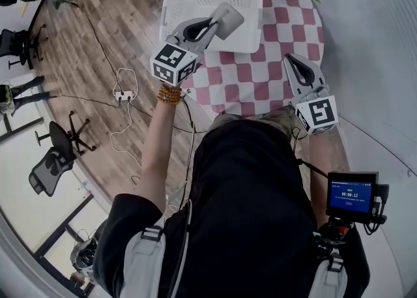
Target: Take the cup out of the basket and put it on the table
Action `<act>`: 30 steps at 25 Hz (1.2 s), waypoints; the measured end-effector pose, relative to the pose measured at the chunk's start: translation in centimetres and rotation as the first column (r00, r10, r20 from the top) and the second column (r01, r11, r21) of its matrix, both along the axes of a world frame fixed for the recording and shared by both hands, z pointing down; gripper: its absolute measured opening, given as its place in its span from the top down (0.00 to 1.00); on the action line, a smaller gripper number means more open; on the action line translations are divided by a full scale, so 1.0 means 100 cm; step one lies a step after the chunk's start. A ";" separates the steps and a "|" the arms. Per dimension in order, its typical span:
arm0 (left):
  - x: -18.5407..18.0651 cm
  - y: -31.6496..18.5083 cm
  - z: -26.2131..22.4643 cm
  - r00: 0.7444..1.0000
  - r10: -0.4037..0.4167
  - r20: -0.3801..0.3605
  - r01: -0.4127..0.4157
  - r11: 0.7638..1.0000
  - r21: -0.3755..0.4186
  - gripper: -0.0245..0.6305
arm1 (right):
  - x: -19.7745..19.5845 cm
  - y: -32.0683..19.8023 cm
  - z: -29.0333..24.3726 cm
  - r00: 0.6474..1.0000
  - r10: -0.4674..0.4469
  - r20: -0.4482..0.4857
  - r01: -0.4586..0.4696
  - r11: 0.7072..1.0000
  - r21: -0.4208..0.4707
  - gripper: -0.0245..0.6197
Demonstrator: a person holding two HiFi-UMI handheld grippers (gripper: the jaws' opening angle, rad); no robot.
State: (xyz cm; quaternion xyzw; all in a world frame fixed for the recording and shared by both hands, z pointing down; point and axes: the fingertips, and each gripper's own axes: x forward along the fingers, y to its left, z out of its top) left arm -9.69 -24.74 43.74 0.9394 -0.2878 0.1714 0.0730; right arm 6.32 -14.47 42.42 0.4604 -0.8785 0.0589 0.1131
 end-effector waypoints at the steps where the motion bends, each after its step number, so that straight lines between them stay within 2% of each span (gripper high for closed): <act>1: 0.001 0.003 -0.002 1.000 -0.002 -0.006 0.002 1.000 0.003 0.90 | -0.006 0.001 -0.002 1.000 -0.018 -0.006 0.018 1.000 0.012 0.95; 8: 0.000 0.030 -0.019 0.987 -0.037 -0.155 0.031 0.999 -0.043 0.90 | -0.043 0.004 -0.022 0.994 -0.113 -0.001 0.112 0.991 0.079 0.95; 15: -0.011 0.056 -0.028 0.962 -0.118 -0.245 0.108 0.993 -0.051 0.90 | -0.060 0.008 -0.029 0.987 -0.161 0.010 0.159 0.981 0.114 0.95; 18: -0.015 0.067 -0.026 0.957 -0.139 -0.253 0.129 0.990 -0.054 0.90 | -0.070 0.009 -0.033 0.983 -0.184 0.017 0.181 0.975 0.127 0.95; 25: 0.003 0.102 -0.020 0.959 -0.121 -0.257 0.114 0.993 -0.041 0.90 | -0.075 0.024 -0.033 0.973 -0.228 0.027 0.222 0.964 0.149 0.95; 27: 0.006 0.108 -0.024 0.953 -0.110 -0.283 0.108 0.994 -0.022 0.90 | -0.078 0.026 -0.035 0.972 -0.234 0.034 0.226 0.962 0.154 0.95; 30: 0.009 0.113 -0.033 0.929 -0.101 -0.355 0.102 0.995 -0.015 0.90 | -0.083 0.028 -0.041 0.969 -0.242 0.043 0.233 0.959 0.161 0.95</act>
